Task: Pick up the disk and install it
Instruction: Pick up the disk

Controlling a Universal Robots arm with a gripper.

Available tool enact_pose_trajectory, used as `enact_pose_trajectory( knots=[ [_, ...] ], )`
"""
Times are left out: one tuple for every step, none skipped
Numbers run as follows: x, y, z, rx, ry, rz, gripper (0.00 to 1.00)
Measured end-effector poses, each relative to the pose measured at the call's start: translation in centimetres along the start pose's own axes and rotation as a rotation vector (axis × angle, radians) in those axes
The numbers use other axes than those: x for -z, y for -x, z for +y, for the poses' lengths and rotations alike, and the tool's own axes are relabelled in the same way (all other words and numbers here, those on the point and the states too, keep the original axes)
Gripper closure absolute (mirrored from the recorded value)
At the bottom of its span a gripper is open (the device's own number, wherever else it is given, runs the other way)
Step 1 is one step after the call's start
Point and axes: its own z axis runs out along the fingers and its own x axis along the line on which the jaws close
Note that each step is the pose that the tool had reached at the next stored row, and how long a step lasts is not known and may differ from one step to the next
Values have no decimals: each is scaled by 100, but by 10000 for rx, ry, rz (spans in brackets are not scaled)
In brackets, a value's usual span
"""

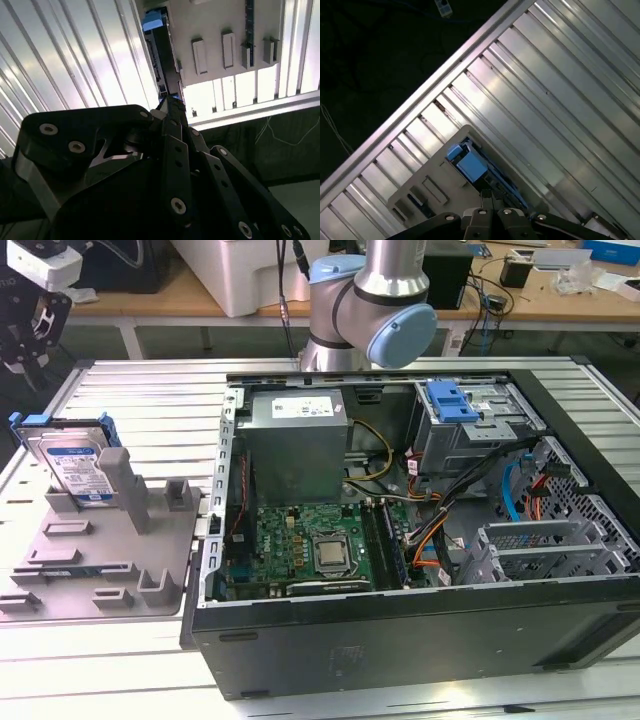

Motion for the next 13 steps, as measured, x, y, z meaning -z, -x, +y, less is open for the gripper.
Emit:
enact_pose_trajectory(
  knots=[
    [0, 0, 0, 174, -5, 6, 89],
    [-1, 0, 0, 353, -11, 11, 89],
    [-2, 0, 0, 625, -20, 19, 89],
    [-2, 0, 0, 805, -26, 25, 89],
    [-3, 0, 0, 1001, -32, 31, 89],
    [-3, 0, 0, 1176, -37, 37, 89],
    [-4, 0, 0, 1361, -44, 42, 89],
    [-4, 0, 0, 1546, -50, 49, 83],
    [-4, 0, 0, 1807, -58, 57, 76],
    [-5, 0, 0, 1993, -64, 62, 76],
    [-5, 0, 0, 2183, -70, 68, 70],
    [-6, 0, 0, 2368, -76, 74, 64],
    [-6, 0, 0, 2597, -83, 81, 58]
  ],
)
